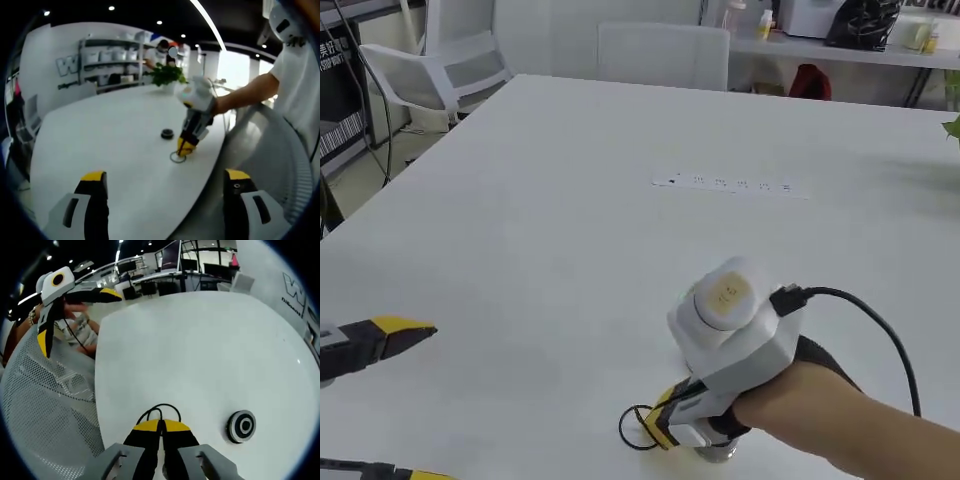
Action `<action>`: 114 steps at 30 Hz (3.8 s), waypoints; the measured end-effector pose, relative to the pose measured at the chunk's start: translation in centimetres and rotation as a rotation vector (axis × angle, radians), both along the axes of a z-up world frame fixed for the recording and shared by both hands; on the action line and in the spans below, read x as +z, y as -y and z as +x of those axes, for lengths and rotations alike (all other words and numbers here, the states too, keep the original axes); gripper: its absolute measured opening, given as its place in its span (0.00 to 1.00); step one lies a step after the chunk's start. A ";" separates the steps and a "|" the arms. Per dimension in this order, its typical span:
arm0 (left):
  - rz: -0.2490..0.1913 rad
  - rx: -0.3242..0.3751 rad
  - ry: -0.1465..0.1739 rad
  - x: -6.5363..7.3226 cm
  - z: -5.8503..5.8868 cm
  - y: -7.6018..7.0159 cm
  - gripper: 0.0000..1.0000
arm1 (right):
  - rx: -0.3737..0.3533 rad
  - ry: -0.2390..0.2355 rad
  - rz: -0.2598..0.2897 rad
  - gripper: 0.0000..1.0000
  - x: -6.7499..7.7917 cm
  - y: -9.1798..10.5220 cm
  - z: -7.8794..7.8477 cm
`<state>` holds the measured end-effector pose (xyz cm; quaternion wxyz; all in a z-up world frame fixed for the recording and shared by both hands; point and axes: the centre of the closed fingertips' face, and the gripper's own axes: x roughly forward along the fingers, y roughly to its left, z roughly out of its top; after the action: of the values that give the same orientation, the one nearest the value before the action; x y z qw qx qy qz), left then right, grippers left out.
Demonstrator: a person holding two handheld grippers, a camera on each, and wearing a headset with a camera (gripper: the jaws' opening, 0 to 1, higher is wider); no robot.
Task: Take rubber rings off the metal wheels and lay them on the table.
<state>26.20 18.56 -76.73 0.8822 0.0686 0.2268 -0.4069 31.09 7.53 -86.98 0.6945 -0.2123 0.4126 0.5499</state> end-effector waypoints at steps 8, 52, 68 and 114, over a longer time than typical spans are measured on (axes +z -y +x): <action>0.008 -0.002 0.002 -0.1 0.1 -0.1 0.97 | -0.015 0.003 0.007 0.01 0.1 0.1 0.2; 0.047 -0.051 0.020 2.7 1.4 1.1 0.95 | -0.441 0.025 0.485 0.23 10.8 7.8 8.1; 0.070 -0.194 0.152 7.2 6.7 4.6 0.91 | -0.606 -0.027 0.455 0.22 6.3 11.6 9.4; 0.029 -0.416 -0.009 -5.8 13.9 18.8 0.34 | -0.375 -0.019 0.337 0.25 2.1 9.7 7.1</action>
<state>40.06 -0.24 -82.51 0.7771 0.1249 0.2178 -0.5772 38.15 -2.16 -84.88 0.8060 -0.0082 0.3537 0.4746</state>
